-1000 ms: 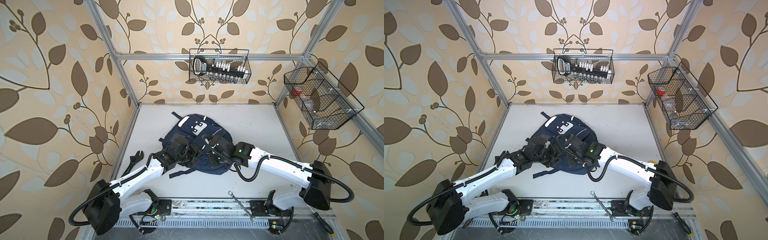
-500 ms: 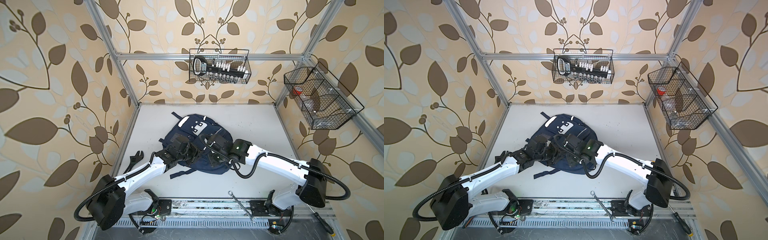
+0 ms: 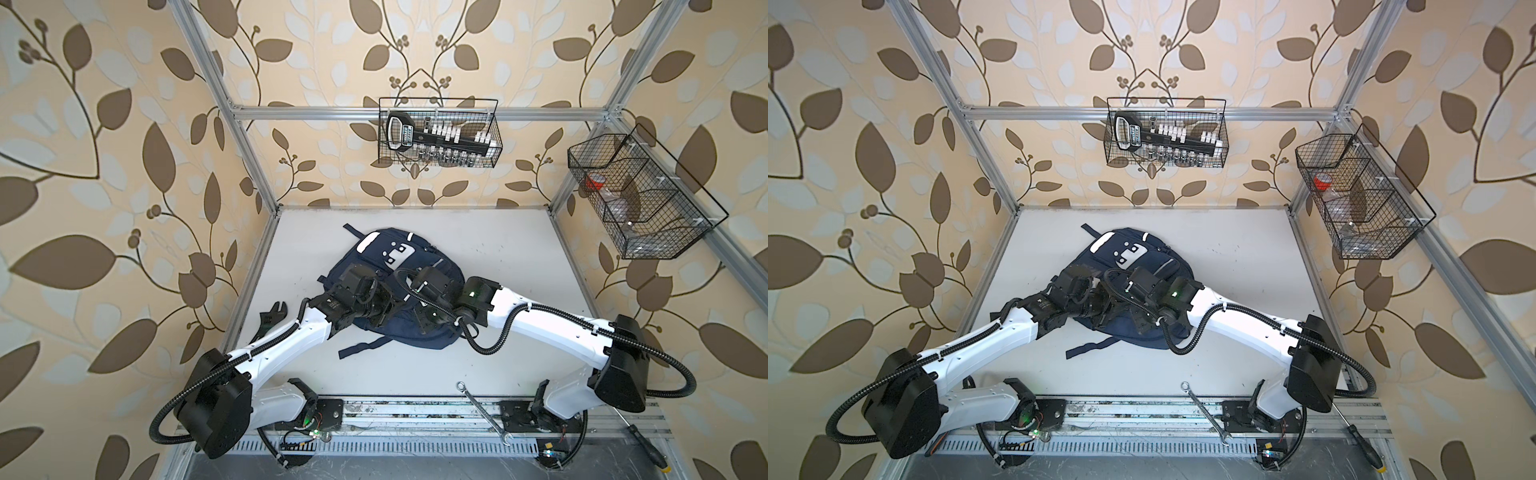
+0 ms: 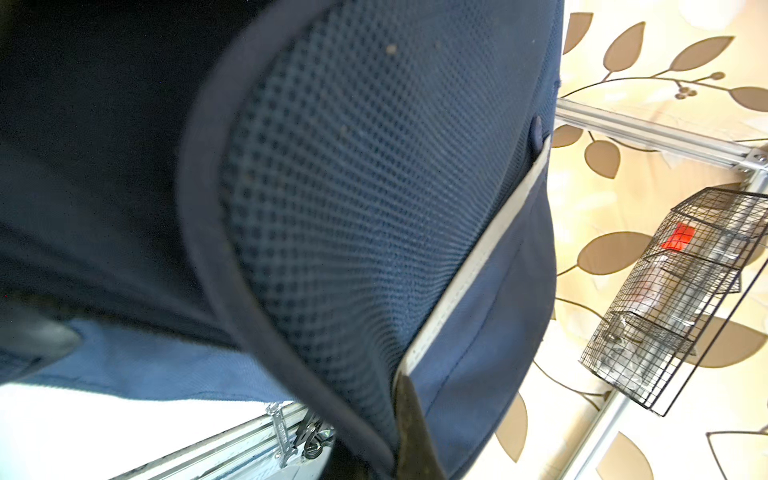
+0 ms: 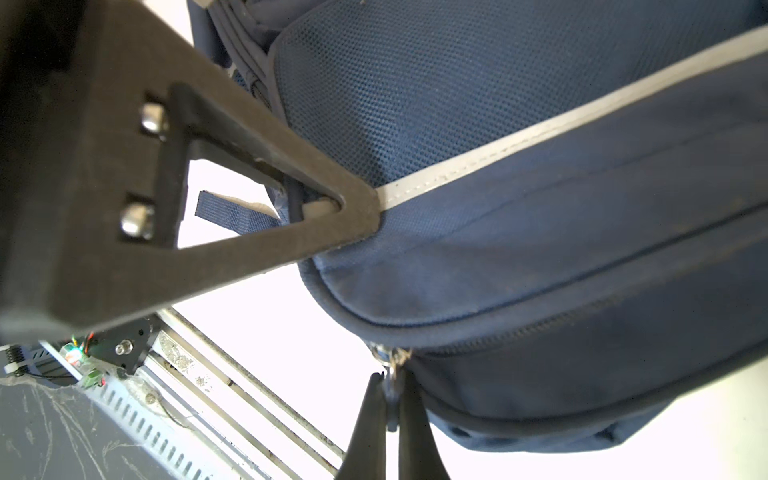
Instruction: Pack the student bag
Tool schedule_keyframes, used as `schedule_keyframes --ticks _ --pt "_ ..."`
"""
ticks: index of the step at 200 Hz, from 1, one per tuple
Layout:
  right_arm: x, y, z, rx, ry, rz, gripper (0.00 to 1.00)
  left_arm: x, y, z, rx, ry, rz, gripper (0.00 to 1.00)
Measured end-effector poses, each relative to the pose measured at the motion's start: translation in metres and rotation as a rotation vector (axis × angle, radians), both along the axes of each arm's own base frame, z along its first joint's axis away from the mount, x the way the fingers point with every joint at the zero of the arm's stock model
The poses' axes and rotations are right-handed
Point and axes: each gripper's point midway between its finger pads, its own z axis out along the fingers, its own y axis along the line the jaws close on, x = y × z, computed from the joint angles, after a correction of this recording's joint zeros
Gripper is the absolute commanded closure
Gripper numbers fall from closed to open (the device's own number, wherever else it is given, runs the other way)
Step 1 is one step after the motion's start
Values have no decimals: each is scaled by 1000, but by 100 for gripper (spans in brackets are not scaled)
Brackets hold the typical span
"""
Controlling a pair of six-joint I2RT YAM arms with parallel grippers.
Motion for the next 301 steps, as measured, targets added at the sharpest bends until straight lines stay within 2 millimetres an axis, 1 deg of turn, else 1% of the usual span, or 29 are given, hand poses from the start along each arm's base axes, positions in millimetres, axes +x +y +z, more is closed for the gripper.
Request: schedule_keyframes --ticks 39,70,86,96,113,137,169,188,207,231,232,245,251,257,270,281,289,301 --pt "21 -16 -3 -3 -7 -38 100 4 17 -3 26 -1 1 100" --pt "36 -31 -10 5 -5 -72 100 2 21 -4 40 -7 -10 100" --pt "41 -36 -13 7 -4 -83 100 3 27 -5 41 -3 -11 100" --pt "43 -37 -14 13 -4 -82 100 5 33 -6 37 5 -6 100" --pt "44 -32 -14 38 -8 -74 100 9 47 -7 26 15 0 100" --pt "45 -23 -11 84 -9 -58 100 21 65 -9 18 40 13 100" --pt "46 -17 -9 131 -23 -64 100 43 74 -14 15 99 -6 100" --pt "39 -10 -9 140 -21 -65 100 58 80 -22 43 125 -11 100" --pt "34 4 -8 149 -38 -65 100 70 87 -31 92 153 -20 100" --pt "26 25 -14 130 -35 -55 100 82 98 -35 157 145 -41 100" --pt "26 25 -14 128 -35 -55 100 83 98 -35 160 143 -43 99" --pt "26 35 -15 123 -33 -55 100 87 103 -34 192 126 -56 73" --pt "26 38 -15 120 -31 -58 100 91 109 -35 219 115 -47 65" --pt "25 39 -15 116 -27 -60 100 96 116 -35 247 95 -31 59" --pt "23 39 -15 102 -22 -62 100 106 131 -35 298 63 9 51" --pt "23 37 -15 92 -21 -65 100 108 143 -32 336 44 41 49" --pt "23 35 -14 83 -22 -68 100 108 149 -26 359 24 56 47" --pt "23 33 -16 71 -21 -71 100 102 154 -11 380 -24 72 45"
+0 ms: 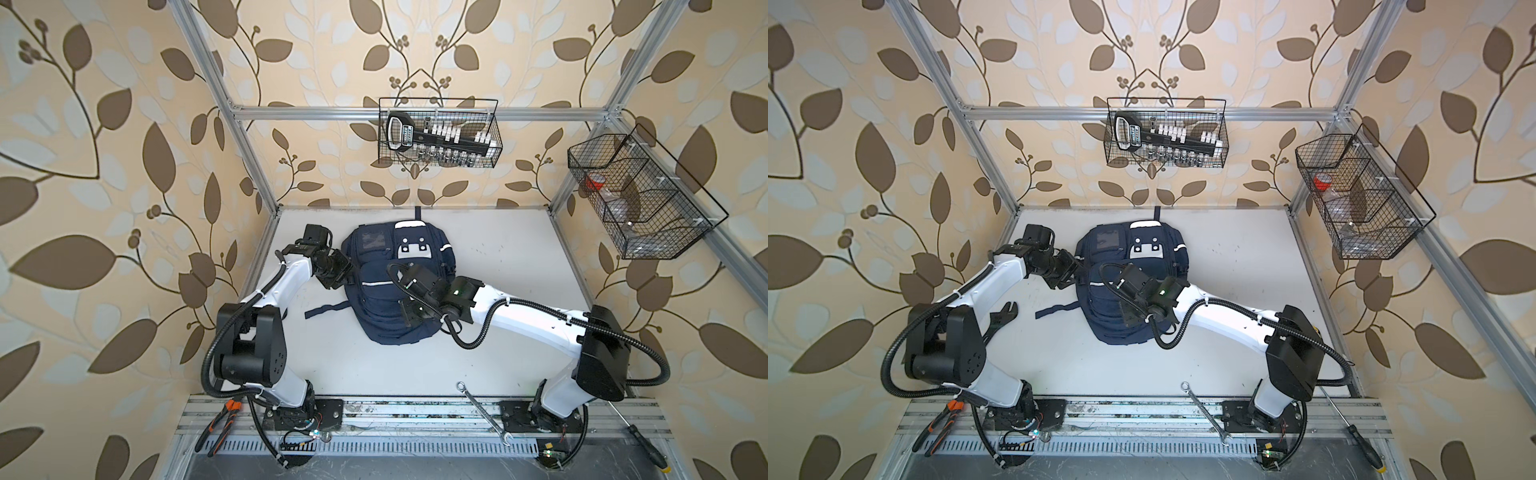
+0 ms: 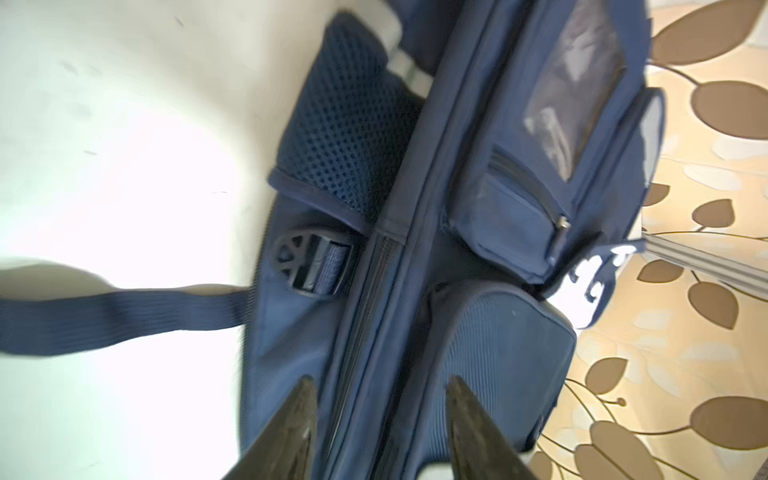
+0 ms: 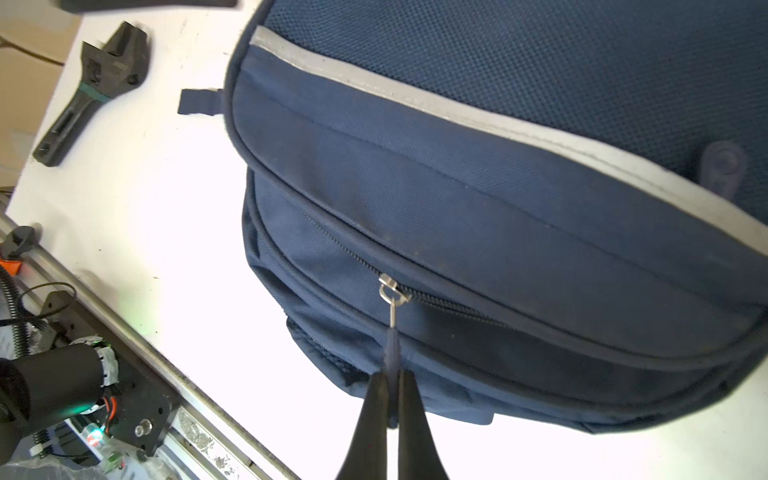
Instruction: Pack the student bag
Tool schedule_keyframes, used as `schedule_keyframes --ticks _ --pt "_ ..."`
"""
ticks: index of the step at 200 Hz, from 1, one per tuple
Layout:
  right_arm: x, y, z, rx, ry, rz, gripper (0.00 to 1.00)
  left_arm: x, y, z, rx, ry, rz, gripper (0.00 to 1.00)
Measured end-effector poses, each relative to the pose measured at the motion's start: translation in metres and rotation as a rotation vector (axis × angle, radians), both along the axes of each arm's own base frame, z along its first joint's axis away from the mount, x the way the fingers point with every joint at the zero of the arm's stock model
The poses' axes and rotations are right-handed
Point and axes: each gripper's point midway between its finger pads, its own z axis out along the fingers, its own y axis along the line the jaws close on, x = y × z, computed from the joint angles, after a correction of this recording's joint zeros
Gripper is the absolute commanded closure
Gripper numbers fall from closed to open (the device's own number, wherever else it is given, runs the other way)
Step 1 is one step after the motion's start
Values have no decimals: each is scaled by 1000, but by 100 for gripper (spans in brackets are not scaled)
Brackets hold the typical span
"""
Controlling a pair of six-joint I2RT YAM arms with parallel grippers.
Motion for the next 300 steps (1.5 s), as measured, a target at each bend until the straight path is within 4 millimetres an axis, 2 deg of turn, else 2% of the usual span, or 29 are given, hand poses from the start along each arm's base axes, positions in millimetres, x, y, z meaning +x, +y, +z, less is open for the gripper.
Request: schedule_keyframes --ticks 24,43,63,94,116,149,213,234,264,300 --pt "-1 -3 -2 -12 3 -1 100 -28 -2 33 -8 -101 -9 42" --pt "-1 -3 -2 -9 0 1 100 -53 -12 43 -34 -123 -14 38" --pt "-2 -3 1 6 -6 3 100 -77 -33 39 -80 -95 -31 36" --pt "-1 -3 4 19 -11 3 100 -102 -64 16 -184 11 -10 35" --pt "-1 -2 5 22 -13 3 100 -103 -82 13 -224 45 -2 36" --pt "-1 -2 8 30 -18 2 100 -92 -104 10 -257 69 -3 38" --pt "-1 -3 8 32 -17 -2 100 -75 -117 -13 -285 133 40 49" --pt "0 -3 8 34 -15 -7 100 -75 -118 -20 -279 157 42 58" --pt "1 -4 8 33 -16 -17 100 -75 -118 -18 -276 164 43 68" --pt "4 -11 5 30 -16 -35 100 -74 -119 -11 -275 157 35 93"
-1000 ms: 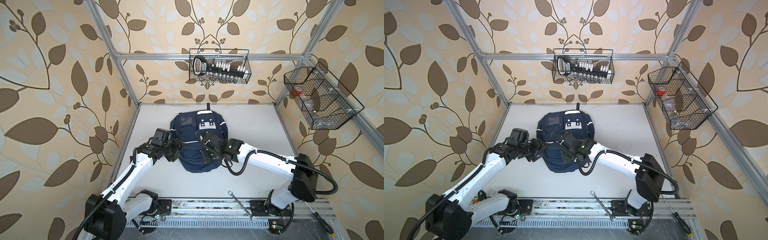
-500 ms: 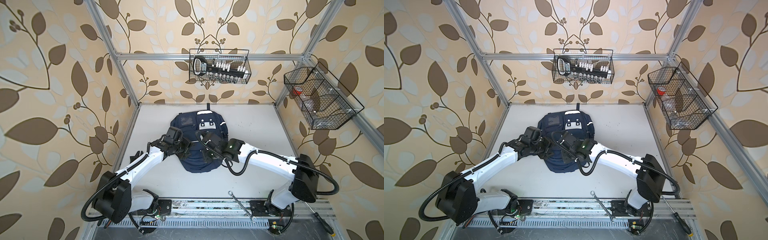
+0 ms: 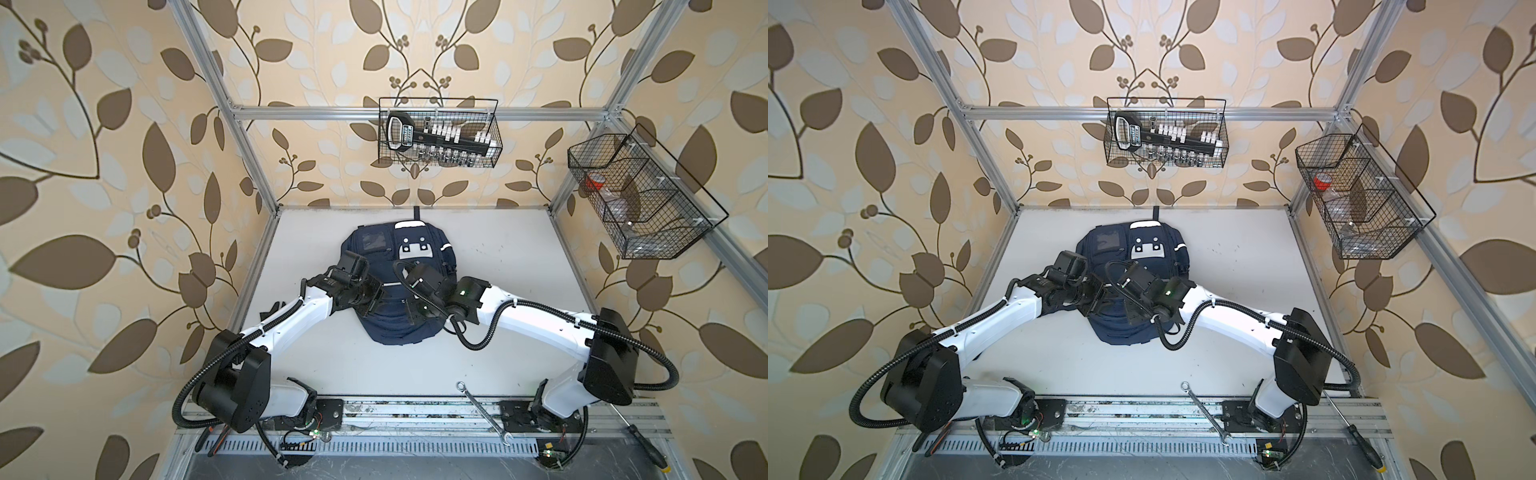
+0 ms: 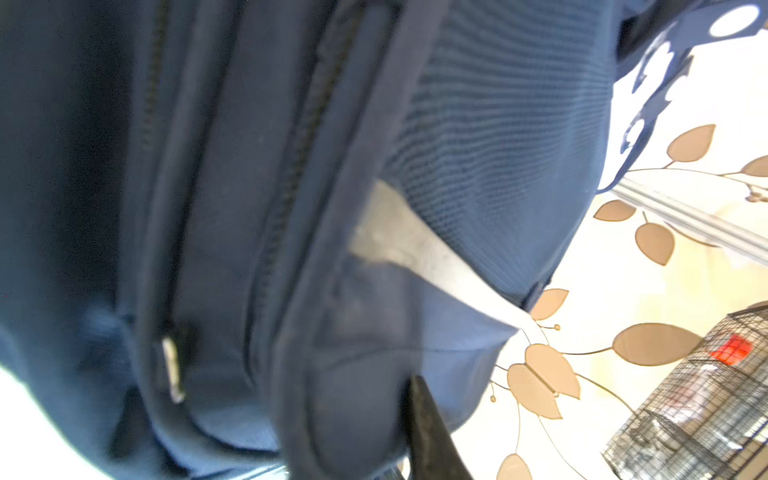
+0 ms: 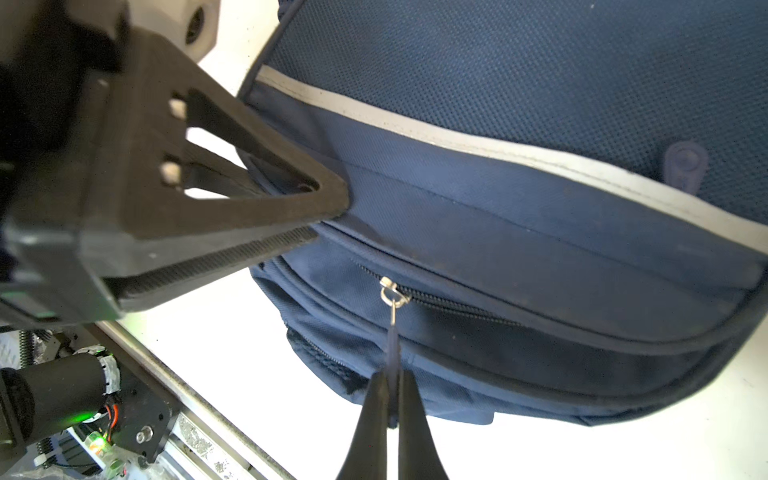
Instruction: Pack the student bag
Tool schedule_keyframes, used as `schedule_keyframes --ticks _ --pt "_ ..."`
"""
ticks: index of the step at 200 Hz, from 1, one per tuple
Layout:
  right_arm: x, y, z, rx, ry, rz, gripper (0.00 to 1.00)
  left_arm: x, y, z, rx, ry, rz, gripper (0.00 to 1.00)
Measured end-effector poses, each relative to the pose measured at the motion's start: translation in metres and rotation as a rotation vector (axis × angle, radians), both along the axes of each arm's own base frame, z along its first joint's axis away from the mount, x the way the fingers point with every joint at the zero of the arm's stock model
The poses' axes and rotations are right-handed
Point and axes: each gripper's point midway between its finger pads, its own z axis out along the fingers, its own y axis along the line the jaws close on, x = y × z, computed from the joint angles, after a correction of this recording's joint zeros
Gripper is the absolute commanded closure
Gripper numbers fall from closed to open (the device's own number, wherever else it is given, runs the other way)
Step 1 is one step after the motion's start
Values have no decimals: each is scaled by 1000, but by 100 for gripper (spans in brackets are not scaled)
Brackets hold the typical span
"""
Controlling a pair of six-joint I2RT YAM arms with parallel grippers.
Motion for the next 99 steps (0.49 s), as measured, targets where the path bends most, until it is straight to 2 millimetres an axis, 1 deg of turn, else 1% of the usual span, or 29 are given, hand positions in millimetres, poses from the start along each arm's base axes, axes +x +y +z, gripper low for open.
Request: schedule_keyframes --ticks 10,31,68,99 --pt "1 -3 -2 -1 2 -7 100 2 -1 3 -4 -5 3 100" --pt "6 -10 -5 4 5 -24 100 3 -2 6 -3 -20 -6 100" --pt "14 -24 -8 10 7 -59 100 4 -2 8 0 -30 -15 100" --pt "20 -33 -14 17 16 -81 100 4 -2 8 2 -31 -17 100"
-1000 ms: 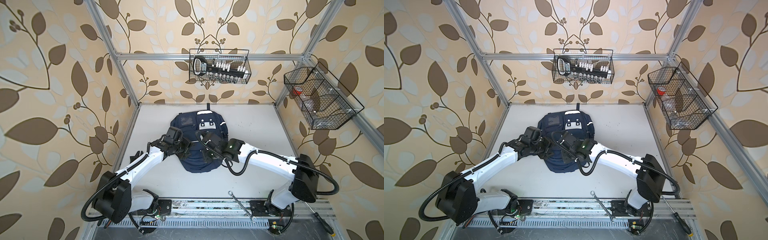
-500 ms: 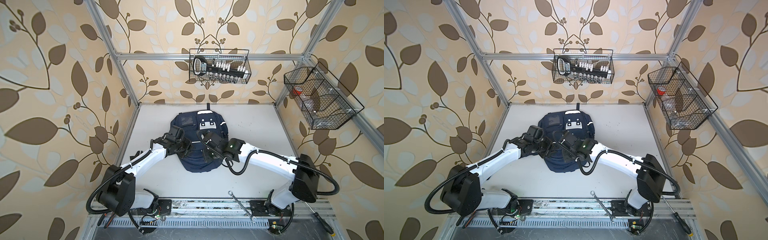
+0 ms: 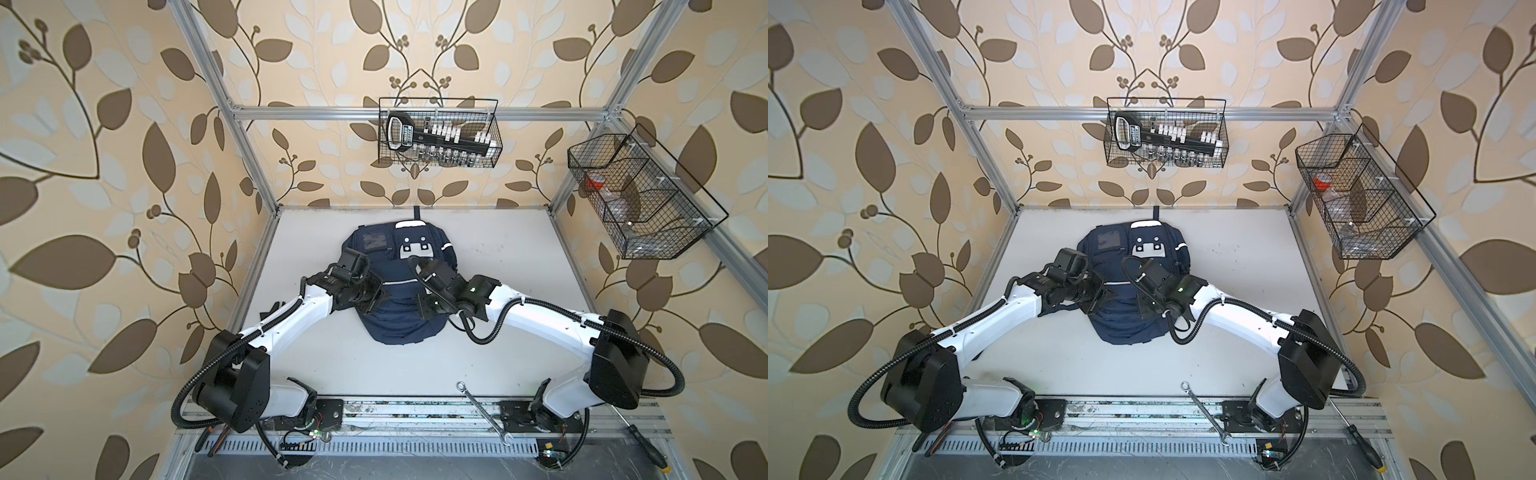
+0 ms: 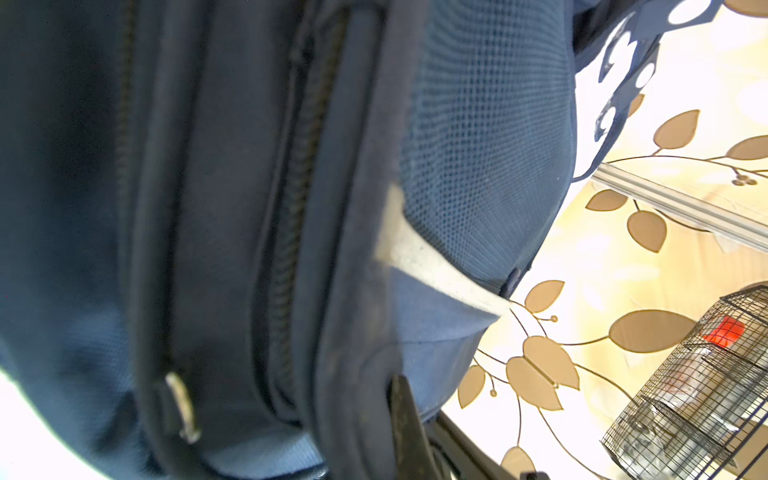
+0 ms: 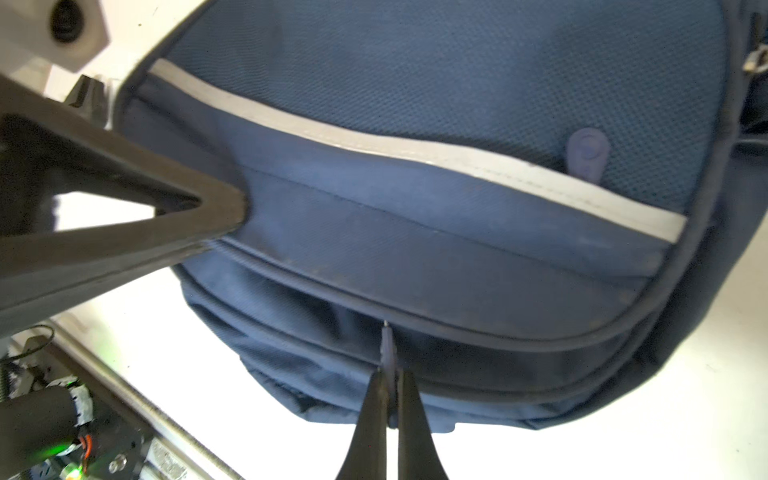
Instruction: Pack the student bag
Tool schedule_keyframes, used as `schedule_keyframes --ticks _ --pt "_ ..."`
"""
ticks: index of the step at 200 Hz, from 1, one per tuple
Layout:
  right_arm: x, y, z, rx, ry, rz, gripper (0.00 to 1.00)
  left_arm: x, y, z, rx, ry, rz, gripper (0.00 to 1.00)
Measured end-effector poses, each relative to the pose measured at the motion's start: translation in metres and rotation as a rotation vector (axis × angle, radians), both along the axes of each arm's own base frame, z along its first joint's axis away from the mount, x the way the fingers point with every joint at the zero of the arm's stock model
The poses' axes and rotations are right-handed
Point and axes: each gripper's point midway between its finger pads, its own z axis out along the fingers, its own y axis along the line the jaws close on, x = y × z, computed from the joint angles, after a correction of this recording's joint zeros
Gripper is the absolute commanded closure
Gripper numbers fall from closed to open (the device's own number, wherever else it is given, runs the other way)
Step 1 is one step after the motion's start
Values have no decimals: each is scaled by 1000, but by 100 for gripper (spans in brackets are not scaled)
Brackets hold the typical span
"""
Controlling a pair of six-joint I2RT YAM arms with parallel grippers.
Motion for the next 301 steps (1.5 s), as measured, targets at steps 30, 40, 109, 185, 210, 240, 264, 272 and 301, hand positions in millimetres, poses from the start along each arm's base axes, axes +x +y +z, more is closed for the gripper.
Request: schedule_keyframes --ticks 30,40,109,185,210,240,264,272,301 --pt "-1 1 -3 36 2 23 100 0 0 0 0 0 0 100" --pt "-2 2 -5 43 3 29 100 0 0 0 0 0 0 100" --pt "0 6 -17 89 -4 39 97 0 1 -1 6 -2 1 100" --pt "6 6 -21 160 -3 36 68 0 1 -1 8 -4 -1 100" --pt "7 12 -21 186 1 48 70 0 1 -1 7 -3 -1 100" --pt "7 16 -24 197 9 60 77 0 1 -1 8 -4 -1 100" --pt "7 16 -28 191 14 58 89 0 1 -1 8 -3 -1 100" --pt "7 16 -28 187 12 65 93 0 1 -1 8 -3 -1 100" --pt "7 16 -28 186 10 69 100 0 1 -1 9 -3 0 100"
